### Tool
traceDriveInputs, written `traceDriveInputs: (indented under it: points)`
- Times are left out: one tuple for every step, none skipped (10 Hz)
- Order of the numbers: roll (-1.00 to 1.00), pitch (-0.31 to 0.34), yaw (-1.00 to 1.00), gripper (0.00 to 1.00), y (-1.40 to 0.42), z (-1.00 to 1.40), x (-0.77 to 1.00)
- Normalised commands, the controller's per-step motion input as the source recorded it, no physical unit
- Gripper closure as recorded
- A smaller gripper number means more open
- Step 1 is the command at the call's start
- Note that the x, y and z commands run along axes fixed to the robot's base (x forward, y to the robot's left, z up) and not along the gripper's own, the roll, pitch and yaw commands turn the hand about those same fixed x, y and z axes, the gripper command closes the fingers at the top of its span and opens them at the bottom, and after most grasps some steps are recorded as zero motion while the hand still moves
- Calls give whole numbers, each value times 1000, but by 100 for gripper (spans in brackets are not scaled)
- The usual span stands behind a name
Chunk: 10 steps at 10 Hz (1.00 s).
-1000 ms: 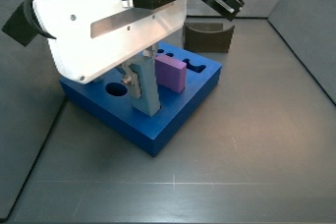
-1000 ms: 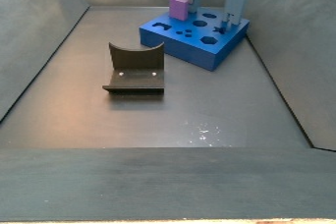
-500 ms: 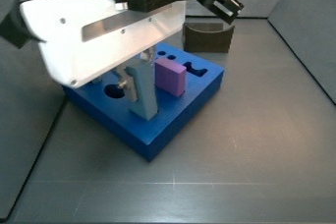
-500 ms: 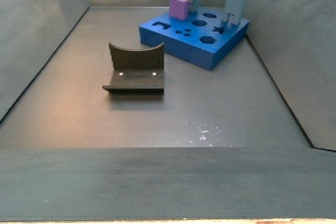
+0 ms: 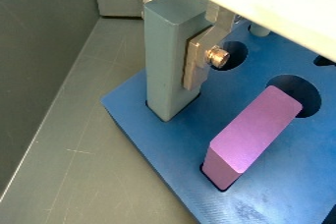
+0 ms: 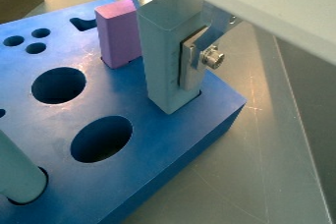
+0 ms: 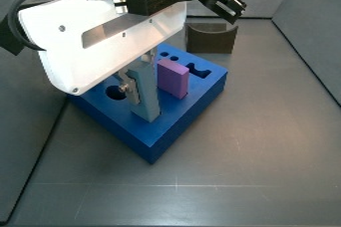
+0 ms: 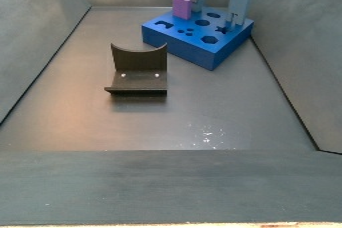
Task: Pick up the rectangle object. Move to above the board. Insert the rectangle object.
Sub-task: Insert the rectangle object.
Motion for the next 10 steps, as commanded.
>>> traceDriveInputs:
  points:
    - [63, -31, 209, 100, 0, -1000, -129]
    - [69, -37, 209, 100, 0, -1000, -129]
    - [86, -229, 111, 100, 0, -1000, 0]
    - [0, -89, 0, 100, 0, -100, 0]
    - [483, -377, 0, 100, -63, 3, -80]
    - [1000, -323, 37, 100, -334, 97, 0]
    - [1000, -206, 83, 100, -254, 74, 34]
    - [1000, -197, 117, 100, -260, 31, 6]
    - [1000, -174, 149, 100, -257, 0, 0]
    - [1000, -149, 246, 100, -329, -11, -63]
